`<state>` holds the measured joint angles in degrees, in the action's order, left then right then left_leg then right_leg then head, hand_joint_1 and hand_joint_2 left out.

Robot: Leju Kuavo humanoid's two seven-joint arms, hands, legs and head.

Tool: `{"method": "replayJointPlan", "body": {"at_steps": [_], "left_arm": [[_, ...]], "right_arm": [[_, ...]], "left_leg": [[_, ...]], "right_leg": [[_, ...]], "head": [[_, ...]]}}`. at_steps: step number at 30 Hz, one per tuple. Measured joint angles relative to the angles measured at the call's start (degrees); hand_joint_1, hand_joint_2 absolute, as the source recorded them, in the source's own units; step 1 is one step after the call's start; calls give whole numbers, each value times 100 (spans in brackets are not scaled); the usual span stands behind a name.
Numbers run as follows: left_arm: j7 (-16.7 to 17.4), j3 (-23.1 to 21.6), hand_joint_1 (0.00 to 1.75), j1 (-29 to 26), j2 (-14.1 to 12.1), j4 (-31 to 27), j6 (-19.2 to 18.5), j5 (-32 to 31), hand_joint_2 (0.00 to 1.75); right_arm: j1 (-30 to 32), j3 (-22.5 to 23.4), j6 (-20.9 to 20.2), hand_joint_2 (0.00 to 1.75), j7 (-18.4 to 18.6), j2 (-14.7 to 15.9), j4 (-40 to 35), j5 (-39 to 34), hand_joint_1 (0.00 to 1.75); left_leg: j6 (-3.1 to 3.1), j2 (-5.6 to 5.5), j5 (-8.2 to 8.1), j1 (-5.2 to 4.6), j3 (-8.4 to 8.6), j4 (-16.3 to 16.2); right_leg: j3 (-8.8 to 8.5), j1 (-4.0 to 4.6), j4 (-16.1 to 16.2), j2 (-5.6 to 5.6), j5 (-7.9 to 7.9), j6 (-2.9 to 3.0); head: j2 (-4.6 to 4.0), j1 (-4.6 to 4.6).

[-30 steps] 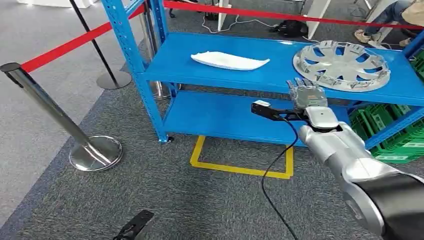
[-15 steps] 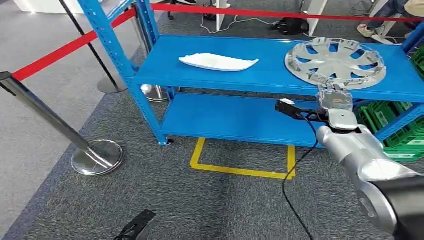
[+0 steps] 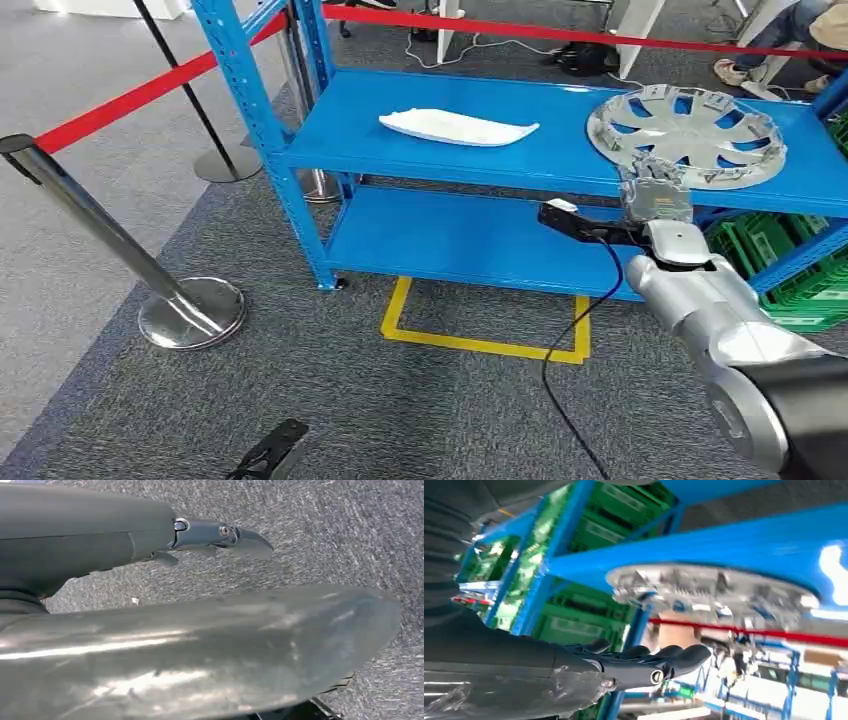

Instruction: Take the parts from the cabinet and place them on the table.

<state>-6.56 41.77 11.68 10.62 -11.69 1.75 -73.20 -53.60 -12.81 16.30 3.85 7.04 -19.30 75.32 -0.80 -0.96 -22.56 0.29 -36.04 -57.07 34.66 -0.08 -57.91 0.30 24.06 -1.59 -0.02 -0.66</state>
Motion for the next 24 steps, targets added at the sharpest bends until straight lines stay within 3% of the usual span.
{"method": "replayJointPlan", "body": {"at_steps": [3, 11, 13, 14, 15, 16, 18, 19, 20, 21, 23, 24], "left_arm": [[0, 0, 0, -2, -4, 0, 0, 2, 0], [0, -2, 0, -2, -7, 0, 0, 0, 0], [0, -7, 0, 2, -7, 0, 0, -4, 0], [-4, -11, 0, 3, 4, 0, 0, -4, 0], [-7, -17, 0, 1, 2, 0, 0, -4, 0], [-7, -17, 0, 11, 2, 0, 0, -4, 0], [-7, -22, 0, 18, 9, 0, 0, -7, 0], [-7, -22, 0, 12, 9, 0, 0, -7, 0], [-9, -22, 0, 3, 9, 0, 0, -7, 0], [-7, -22, 0, -2, 13, 0, 0, -7, 0], [-9, -24, 0, 1, 26, 0, 0, -7, 0], [-7, -22, 0, 6, 20, 0, 0, -7, 0]], "right_arm": [[0, 37, 132, 0, -108, -28, -42, -18, 0], [1, 129, 116, 0, -219, -96, -44, -133, 0], [1, 138, 110, 0, -223, -118, -68, -164, 0], [0, 155, 112, 0, -225, -116, -105, -179, 0], [-12, 186, 112, 0, -223, -114, -109, -186, 0], [-25, 203, 108, 0, -225, -116, -109, -195, 0], [15, 223, 103, 0, -236, -116, -109, -197, 0], [53, 236, 99, 0, -236, -116, -109, -197, 0], [85, 251, 99, 0, -236, -116, -109, -197, 0], [101, 260, 99, 0, -236, -116, -109, -197, 0], [93, 262, 99, 0, -236, -116, -113, -197, 0], [99, 264, 99, 0, -236, -118, -116, -197, 0]], "left_leg": [[18, 0, -3, -5, -5, 0], [36, 2, 8, -9, -5, 0], [154, 4, 6, -34, 8, 48], [175, 18, 102, 27, 101, 220], [169, 39, 138, 29, 165, 309], [174, 52, 143, 39, 182, 326], [164, 70, 127, 49, 189, 325], [146, 72, 120, 63, 188, 321], [115, 76, 108, 84, 193, 312], [71, 81, 91, 113, 203, 296], [-55, 92, 16, 201, 207, 191], [-146, 97, -49, 208, 188, 105]], "right_leg": [[-10, -7, 33, 1, -19, -79], [0, -10, 33, 2, -29, -101], [-33, -40, 130, 9, -69, -192], [-5, -25, 148, 11, -69, -205], [35, -33, 44, 13, -6, -208], [175, -41, -263, 15, 192, -217], [623, -68, -1187, 12, 598, -256], [818, -85, -1543, 10, 698, -280], [865, -105, -1595, 9, 637, -302], [764, -134, -1363, 2, 450, -332], [256, -214, -366, -60, -77, -436], [102, -225, -71, -117, -38, -552]], "head": [[0, 2], [0, 5], [0, 9], [0, 7], [0, -13], [0, -22], [0, -28], [0, -24], [0, -30], [0, -24], [0, -24], [0, -39]]}}
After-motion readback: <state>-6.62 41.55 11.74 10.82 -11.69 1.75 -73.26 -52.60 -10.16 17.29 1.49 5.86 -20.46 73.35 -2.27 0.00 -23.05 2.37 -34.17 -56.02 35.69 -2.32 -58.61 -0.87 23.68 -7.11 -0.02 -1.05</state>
